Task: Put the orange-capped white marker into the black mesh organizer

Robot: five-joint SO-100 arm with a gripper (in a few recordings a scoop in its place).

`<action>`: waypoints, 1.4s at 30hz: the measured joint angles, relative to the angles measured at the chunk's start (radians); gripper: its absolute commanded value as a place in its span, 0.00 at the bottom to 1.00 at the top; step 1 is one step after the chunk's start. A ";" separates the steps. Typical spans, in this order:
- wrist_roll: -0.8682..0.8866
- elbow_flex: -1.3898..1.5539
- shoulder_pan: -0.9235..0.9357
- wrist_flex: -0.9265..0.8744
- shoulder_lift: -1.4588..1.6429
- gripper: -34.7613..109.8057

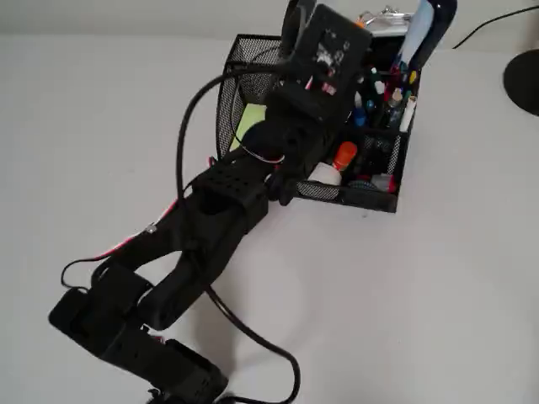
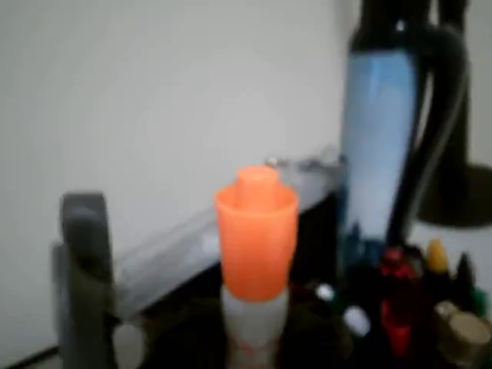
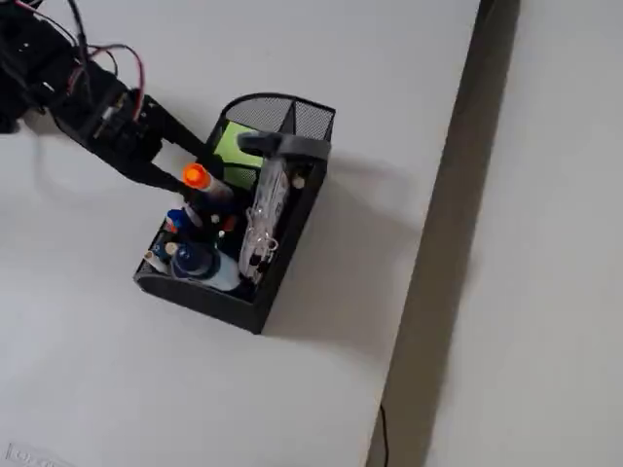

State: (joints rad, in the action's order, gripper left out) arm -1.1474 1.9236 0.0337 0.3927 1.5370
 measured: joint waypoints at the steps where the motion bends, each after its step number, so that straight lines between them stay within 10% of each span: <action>1: -0.003 0.002 0.000 0.017 -0.020 0.25; 10: -0.092 0.078 -0.015 0.140 -0.064 0.57; 18: -0.173 0.091 -0.017 0.189 -0.081 0.64; 27: -0.130 0.141 0.011 0.104 0.026 0.58; 42: 0.491 0.141 0.100 -0.917 0.667 0.24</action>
State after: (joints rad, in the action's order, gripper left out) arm -0.6565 2.0647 0.1335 -0.5246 2.2043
